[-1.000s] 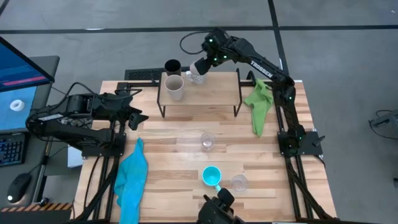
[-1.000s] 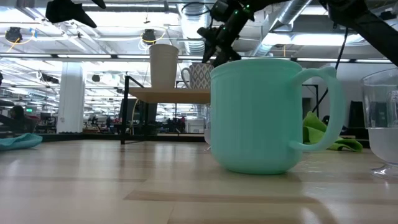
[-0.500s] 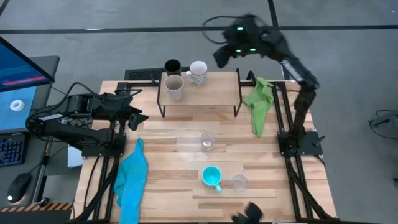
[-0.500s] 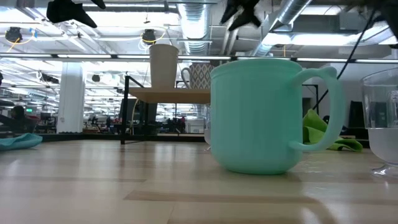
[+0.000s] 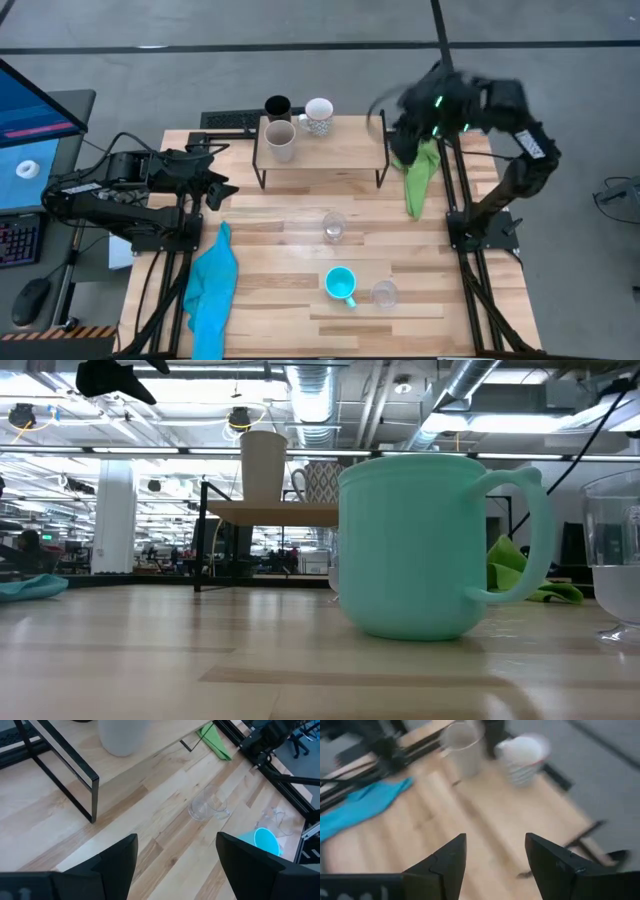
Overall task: Stack small to large cups/mugs on shelf
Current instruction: Put the blue mug on the shelf
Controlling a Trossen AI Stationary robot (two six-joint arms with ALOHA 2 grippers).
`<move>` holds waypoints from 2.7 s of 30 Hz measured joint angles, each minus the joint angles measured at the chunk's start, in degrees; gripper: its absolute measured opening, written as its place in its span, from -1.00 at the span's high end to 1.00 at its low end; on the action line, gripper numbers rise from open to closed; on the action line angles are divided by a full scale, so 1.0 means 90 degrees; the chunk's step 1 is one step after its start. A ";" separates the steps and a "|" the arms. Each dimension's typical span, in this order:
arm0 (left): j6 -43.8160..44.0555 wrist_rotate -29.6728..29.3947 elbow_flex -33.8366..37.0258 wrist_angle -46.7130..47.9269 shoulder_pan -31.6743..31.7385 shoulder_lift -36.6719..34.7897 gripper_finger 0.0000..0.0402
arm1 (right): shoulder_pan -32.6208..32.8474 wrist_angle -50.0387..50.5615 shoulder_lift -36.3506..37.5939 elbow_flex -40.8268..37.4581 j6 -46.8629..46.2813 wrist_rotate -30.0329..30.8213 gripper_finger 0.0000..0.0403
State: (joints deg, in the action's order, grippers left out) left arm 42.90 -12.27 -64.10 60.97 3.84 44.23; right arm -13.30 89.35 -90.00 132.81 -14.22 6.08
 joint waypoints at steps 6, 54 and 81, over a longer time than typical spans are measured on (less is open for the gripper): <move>-0.0178 0.0053 0.0002 0.0000 0.0002 -0.0002 -0.30 | 0.2043 0.0037 -0.0043 -0.0872 -0.1027 0.0434 -0.11; -0.0867 0.0376 0.0002 0.0189 0.0002 -0.0002 -0.30 | 0.4747 -0.3279 -0.3777 -0.2830 -0.1393 -0.0159 -0.11; -0.0741 0.0362 0.0002 0.0185 0.0000 -0.0002 -0.30 | 0.4673 -0.3447 -0.3628 -0.2994 -0.1773 -0.0268 0.95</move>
State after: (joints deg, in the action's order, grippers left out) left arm 36.23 -9.02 -64.08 62.63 3.84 44.21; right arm 28.75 58.33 -122.65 105.86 -30.18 3.66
